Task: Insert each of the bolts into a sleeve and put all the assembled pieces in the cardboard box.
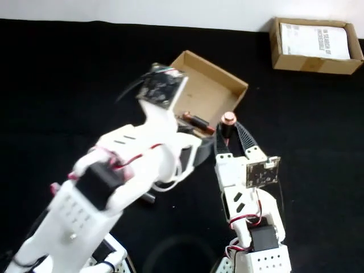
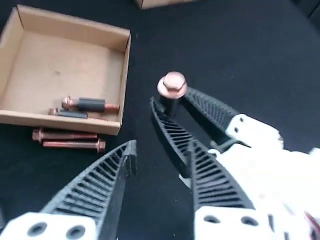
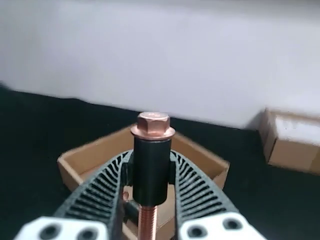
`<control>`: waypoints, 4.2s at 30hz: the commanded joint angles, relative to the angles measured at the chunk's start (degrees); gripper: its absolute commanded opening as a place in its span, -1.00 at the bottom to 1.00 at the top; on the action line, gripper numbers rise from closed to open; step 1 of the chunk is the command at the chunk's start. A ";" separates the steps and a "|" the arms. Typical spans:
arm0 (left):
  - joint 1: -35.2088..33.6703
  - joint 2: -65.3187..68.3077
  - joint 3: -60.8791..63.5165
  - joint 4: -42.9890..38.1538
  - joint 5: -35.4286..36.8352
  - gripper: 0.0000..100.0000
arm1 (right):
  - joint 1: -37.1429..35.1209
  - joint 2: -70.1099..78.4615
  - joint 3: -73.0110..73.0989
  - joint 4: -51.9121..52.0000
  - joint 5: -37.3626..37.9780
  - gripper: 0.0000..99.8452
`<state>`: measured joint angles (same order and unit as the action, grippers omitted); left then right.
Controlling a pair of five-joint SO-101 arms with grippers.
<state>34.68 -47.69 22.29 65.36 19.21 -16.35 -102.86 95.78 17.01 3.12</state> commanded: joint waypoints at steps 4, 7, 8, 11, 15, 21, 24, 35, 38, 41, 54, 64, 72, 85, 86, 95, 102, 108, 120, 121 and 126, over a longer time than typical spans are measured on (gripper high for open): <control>-2.42 -12.70 -0.22 1.76 -6.51 -0.99 | -2.15 0.31 -6.55 6.73 -3.52 -0.99; -5.41 -17.71 3.03 1.67 -9.76 -0.98 | -3.38 1.98 -9.63 8.84 -1.76 -0.99; -6.81 -19.21 4.26 1.67 -9.93 -0.98 | -3.38 3.74 -11.12 9.36 -1.67 -0.99; -11.03 -23.25 8.04 1.67 -10.02 -0.98 | -3.38 11.65 -17.19 9.45 -1.85 -0.99; -16.48 -28.44 14.20 1.67 -9.58 -0.98 | -3.47 25.45 -28.18 9.36 -1.85 -0.99; -20.26 -36.97 24.75 1.58 -9.58 -0.98 | -3.47 47.16 -44.09 9.19 -1.32 -0.99; -22.81 -42.24 30.99 0.79 -9.58 -0.98 | -3.47 57.19 -51.03 9.19 3.25 -0.99; -33.10 -56.13 59.74 -13.98 -9.49 -0.98 | -3.56 87.78 -72.13 9.36 20.04 -0.99; -35.47 -56.13 64.31 -18.20 -9.49 -0.98 | -3.56 94.64 -77.85 9.45 22.42 -0.99; -37.14 -56.13 68.35 -22.77 -9.49 -0.98 | -3.38 101.49 -82.24 9.45 25.76 -0.99; -37.49 -55.96 74.86 -28.22 -9.49 -0.98 | -3.56 118.55 -85.49 17.89 32.00 -0.99; -37.49 -55.78 74.86 -28.22 -9.49 -0.98 | -3.56 120.92 -85.58 19.47 32.00 -0.98; -37.49 -55.69 74.86 -28.13 -9.49 -0.98 | -3.56 120.84 -92.62 35.74 31.91 -0.90; -37.76 -55.87 74.86 -27.25 -9.76 -0.98 | -5.23 120.66 -116.44 60.00 28.04 -0.73; -38.46 -55.96 74.86 -27.34 -9.76 -0.98 | -5.93 120.66 -118.90 62.64 25.76 -0.75; -53.14 -56.04 74.86 -29.36 -9.58 -0.98 | -18.77 120.75 -141.23 84.18 8.44 -0.77; -66.33 -56.04 74.86 -29.10 -9.49 -0.98 | -28.88 111.34 -135.87 84.09 2.02 -0.77; -75.65 -56.04 74.86 -24.35 -9.49 -0.98 | -39.34 98.95 -116.35 83.82 -1.05 -0.77; -93.85 -56.04 74.86 -11.34 -9.76 -0.98 | -39.69 98.24 -87.16 44.62 -3.60 -0.77; -94.99 -56.04 74.86 -10.99 -9.76 -0.98 | -39.69 99.82 -86.55 41.63 -6.33 -0.77; -96.84 -56.04 74.86 -10.90 -9.58 -0.98 | -39.69 109.58 -88.31 32.57 -16.88 -0.77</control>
<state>-61.41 -103.25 96.22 54.29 9.63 -56.88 3.34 8.92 54.11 -9.71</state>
